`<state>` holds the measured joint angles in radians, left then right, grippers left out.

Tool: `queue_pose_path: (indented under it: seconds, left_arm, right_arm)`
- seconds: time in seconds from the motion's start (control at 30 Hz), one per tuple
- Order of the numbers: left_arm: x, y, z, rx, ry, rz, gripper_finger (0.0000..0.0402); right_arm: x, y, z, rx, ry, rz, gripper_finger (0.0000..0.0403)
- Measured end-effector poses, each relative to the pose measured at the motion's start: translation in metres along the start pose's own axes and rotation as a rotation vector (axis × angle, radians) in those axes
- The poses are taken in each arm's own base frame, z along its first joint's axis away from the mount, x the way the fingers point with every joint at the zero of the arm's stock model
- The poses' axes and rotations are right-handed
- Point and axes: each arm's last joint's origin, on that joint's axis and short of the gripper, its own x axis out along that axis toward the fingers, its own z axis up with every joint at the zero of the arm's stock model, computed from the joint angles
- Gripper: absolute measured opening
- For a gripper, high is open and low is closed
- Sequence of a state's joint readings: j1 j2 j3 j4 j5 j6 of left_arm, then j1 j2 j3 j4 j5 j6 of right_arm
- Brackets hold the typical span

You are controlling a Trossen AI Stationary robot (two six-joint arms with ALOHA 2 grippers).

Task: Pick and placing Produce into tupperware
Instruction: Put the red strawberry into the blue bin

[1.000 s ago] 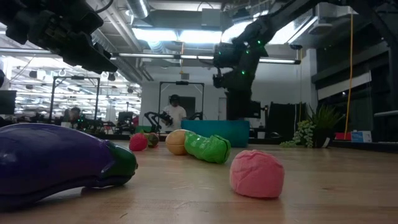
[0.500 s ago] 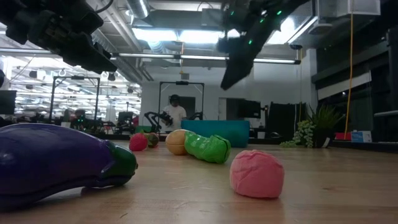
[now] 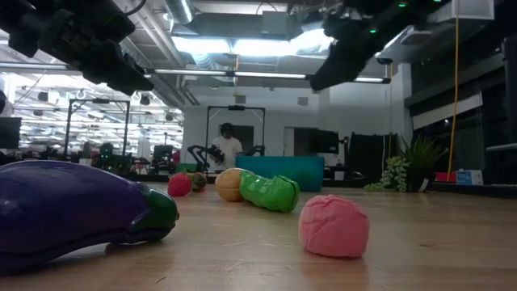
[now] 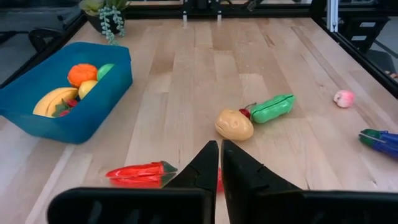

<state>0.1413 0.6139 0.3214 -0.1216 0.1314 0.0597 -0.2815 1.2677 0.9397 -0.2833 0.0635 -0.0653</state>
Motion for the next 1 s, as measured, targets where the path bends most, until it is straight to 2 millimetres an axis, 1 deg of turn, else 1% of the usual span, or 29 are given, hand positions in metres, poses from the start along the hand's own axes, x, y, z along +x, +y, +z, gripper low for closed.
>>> queue_pose_path:
  seconds: [0.17, 0.3, 0.4, 0.47, 0.6, 0.73, 0.9, 1.0]
  left_arm:
    - [0.0, 0.0, 0.002, 0.003, -0.021, 0.001, 0.0023]
    - [0.0, 0.0, 0.005, 0.007, -0.051, 0.002, 0.0029]
    - [0.0, 0.0, 0.009, 0.012, -0.09, 0.005, 0.0032]
    - [-0.001, 0.0, 0.011, 0.013, -0.11, 0.005, 0.0034]
    - [0.0, 0.0, 0.012, -0.007, -0.124, -0.018, 0.0037]
    - [0.003, -0.002, 0.011, -0.045, -0.109, -0.03, 0.0049]
    - [0.008, -0.008, 0.01, -0.07, -0.085, -0.004, 0.0083]
    - [0.011, -0.013, 0.011, -0.061, -0.1, -0.005, 0.0114]
  right_arm:
    - [-0.02, 0.009, -0.027, 0.018, -0.106, 0.03, 0.0196]
    - [-0.037, 0.013, -0.042, 0.018, -0.199, 0.042, 0.0196]
    - [-0.052, 0.012, -0.05, 0.024, -0.273, 0.044, 0.0196]
    - [-0.057, 0.011, -0.057, 0.035, -0.299, 0.042, 0.0196]
    - [-0.058, 0.015, -0.075, 0.068, -0.313, 0.068, 0.0196]
    - [-0.052, 0.02, -0.09, 0.086, -0.306, 0.094, 0.0196]
    - [-0.047, 0.024, -0.101, 0.085, -0.319, 0.109, 0.0196]
    - [-0.046, 0.024, -0.101, 0.086, -0.338, 0.111, 0.0196]
